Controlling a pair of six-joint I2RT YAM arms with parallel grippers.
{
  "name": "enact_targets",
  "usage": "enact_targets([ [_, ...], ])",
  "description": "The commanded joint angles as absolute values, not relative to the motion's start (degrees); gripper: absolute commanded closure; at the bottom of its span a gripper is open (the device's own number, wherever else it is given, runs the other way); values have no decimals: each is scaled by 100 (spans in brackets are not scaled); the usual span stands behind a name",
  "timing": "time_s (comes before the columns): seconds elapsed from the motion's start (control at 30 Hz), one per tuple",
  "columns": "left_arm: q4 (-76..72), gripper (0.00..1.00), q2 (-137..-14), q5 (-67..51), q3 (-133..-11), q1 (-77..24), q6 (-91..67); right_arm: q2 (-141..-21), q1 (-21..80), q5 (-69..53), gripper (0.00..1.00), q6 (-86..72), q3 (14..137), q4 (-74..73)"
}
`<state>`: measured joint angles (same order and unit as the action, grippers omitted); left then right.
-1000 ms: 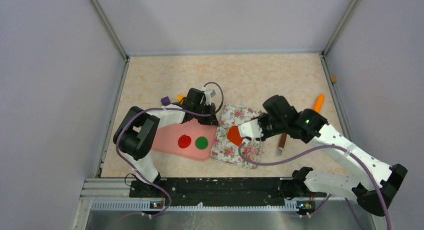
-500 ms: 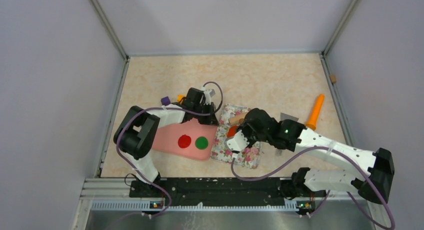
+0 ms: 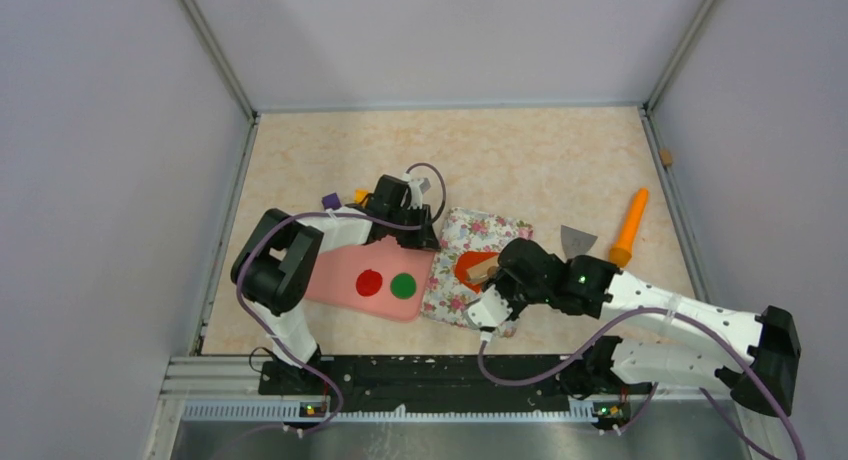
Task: Roll out the dumpling wrappers from the dough
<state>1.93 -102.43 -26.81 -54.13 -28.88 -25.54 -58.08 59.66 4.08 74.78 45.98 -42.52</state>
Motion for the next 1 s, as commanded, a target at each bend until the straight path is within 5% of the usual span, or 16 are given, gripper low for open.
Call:
enact_targets([
  [0.0, 276, 70, -10282, -2396, -5514, -2936, -2293, -5542, 6082, 213, 100, 7313, 4435, -4377],
  [0.17, 508, 76, -10481, -2088, -5630, -2996, -2205, -5575, 6096, 165, 100, 7058, 4310, -4525],
  [0.4, 698, 100, -10808, -1633, -5795, -3019, -2271, -5598, 6188, -360, 100, 6829, 4245, -5417],
  [0.97, 596, 100, -10934, -1689, -5871, -3022, -2497, -5513, 6345, -591, 100, 6462, 5300, -6280],
])
